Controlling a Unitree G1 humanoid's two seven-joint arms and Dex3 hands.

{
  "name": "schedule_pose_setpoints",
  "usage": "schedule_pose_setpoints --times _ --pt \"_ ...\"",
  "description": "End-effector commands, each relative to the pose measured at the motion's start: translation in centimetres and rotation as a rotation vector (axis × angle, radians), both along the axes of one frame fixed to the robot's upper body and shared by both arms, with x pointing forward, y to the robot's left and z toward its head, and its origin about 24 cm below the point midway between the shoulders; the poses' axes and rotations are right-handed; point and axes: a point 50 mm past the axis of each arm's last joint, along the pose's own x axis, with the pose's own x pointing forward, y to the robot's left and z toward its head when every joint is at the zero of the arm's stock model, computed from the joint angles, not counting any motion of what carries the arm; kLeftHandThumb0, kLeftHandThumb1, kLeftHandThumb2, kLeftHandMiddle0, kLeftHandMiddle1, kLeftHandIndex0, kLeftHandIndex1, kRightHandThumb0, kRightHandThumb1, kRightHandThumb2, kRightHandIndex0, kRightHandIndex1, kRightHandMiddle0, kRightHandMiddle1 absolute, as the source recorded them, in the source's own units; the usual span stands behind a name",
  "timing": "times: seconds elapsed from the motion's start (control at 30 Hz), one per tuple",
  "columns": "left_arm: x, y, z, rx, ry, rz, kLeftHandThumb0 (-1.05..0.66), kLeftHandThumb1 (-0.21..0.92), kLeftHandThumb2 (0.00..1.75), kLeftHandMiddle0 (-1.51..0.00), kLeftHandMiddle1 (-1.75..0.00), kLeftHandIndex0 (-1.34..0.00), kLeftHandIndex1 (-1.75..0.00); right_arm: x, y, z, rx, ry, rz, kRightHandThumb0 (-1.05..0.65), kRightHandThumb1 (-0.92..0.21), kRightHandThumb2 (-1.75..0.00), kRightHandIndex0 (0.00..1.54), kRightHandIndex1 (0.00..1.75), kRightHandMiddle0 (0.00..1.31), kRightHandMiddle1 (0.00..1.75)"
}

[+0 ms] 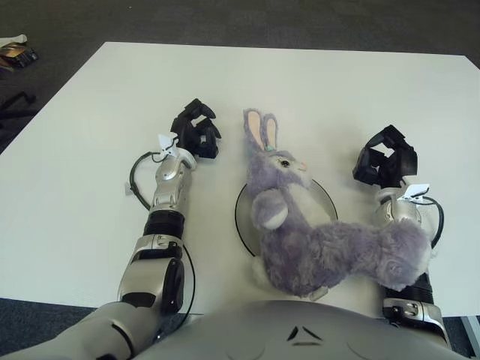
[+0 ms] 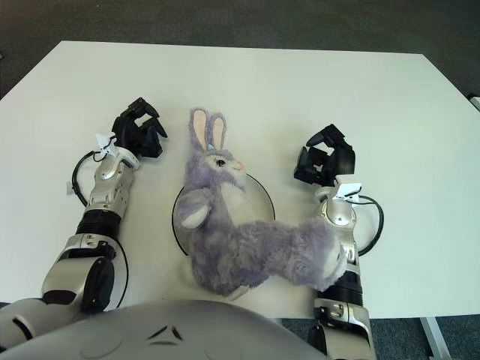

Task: Put the doll into the plate.

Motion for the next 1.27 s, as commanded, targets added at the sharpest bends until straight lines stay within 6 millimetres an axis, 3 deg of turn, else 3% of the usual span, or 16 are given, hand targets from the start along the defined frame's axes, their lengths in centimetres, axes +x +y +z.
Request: schedule_pose_setpoints --times 0.0,1.23 --pt "-0.7 0.2 -1.7 -0.022 0.083 0.031 -0.01 -0.07 1.75 -0.89 -1.75 -0.69 -1.73 -1.2 0.3 -2.5 0.053 0.114 -0.033 -0.53 -0.21 -1.45 1.31 1.75 0.7 1.75" --pt "-3.1 0.3 -2.0 0.069 -0.016 0.065 -0.01 -0.06 1.75 -0.89 -1.75 -0.68 -1.74 -1.1 0.4 -2.4 0.058 0.145 -0.061 -0.51 -0.25 -1.4 1.29 1.75 0.67 1.75"
